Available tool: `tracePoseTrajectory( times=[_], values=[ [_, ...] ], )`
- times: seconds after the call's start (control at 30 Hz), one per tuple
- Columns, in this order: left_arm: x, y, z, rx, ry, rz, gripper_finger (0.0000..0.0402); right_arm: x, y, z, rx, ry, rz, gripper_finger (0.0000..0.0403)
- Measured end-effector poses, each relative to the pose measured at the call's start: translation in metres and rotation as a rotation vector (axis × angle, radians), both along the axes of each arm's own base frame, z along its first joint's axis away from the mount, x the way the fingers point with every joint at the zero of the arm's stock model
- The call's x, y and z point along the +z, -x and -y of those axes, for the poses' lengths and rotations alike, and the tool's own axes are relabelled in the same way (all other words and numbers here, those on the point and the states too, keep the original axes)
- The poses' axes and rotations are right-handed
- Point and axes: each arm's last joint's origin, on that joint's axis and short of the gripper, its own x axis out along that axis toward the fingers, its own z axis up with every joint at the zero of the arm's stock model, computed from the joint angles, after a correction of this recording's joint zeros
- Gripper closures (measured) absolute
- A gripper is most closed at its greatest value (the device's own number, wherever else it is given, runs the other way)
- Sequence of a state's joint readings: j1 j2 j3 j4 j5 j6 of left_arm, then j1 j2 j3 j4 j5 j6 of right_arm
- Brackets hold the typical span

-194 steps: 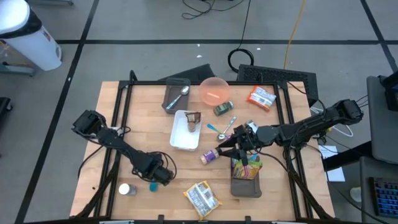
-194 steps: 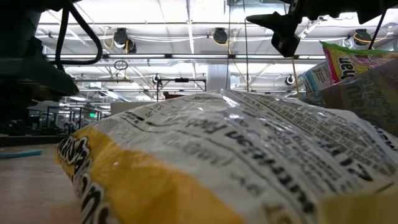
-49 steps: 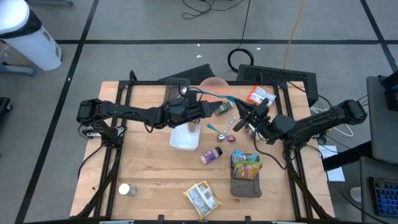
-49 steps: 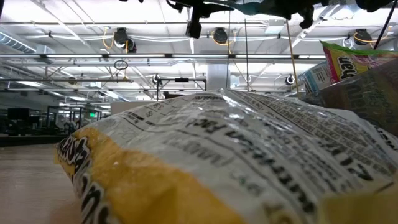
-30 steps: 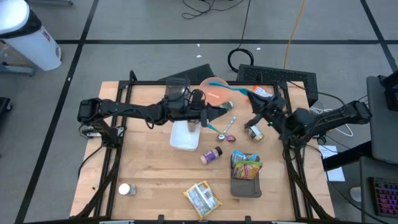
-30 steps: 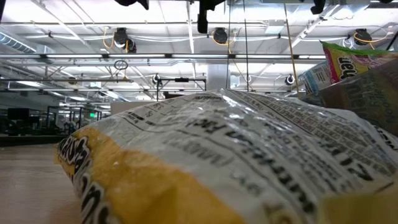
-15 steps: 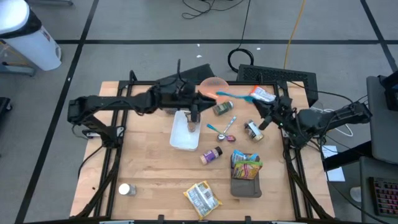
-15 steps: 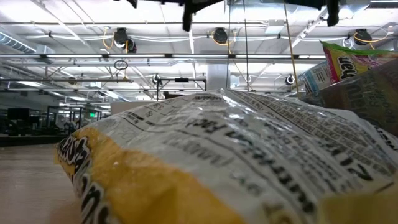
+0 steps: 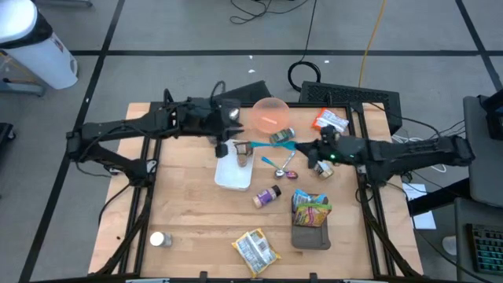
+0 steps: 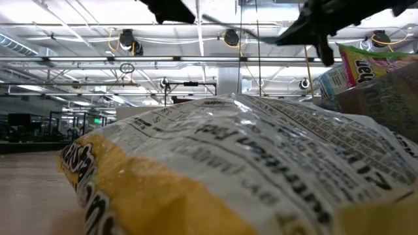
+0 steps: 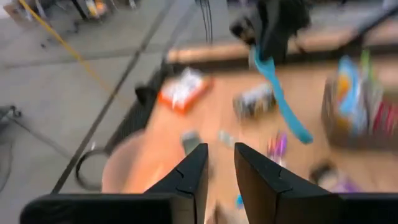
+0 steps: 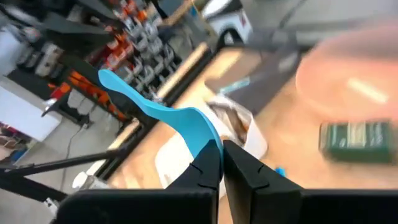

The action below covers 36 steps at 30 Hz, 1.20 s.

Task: Pick & Place Food Item
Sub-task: Put the blue baby spoon into the top black transparent bin

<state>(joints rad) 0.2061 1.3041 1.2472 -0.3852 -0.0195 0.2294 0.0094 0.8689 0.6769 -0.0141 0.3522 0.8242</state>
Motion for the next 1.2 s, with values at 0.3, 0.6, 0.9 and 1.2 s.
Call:
tracePoseTrajectory(
  times=[0.3,0.6,0.9,1.2],
  values=[
    [0.012,-0.004,0.006,0.064,0.050,-0.330,0.0314,-0.025,-0.051,0.040,0.067,-0.125,0.095,0.0403],
    [0.020,-0.021,0.014,0.054,-0.032,-0.472,0.0313,-0.059,-0.074,0.065,0.091,-0.216,0.053,0.0403],
    [0.006,-0.046,0.013,0.041,-0.010,-0.564,0.0313,-0.056,-0.081,0.079,0.136,-0.234,0.095,0.0403],
    [0.010,-0.090,0.012,0.033,-0.059,-0.663,0.0313,-0.050,-0.075,0.106,0.192,-0.236,0.033,0.0403]
  ],
)
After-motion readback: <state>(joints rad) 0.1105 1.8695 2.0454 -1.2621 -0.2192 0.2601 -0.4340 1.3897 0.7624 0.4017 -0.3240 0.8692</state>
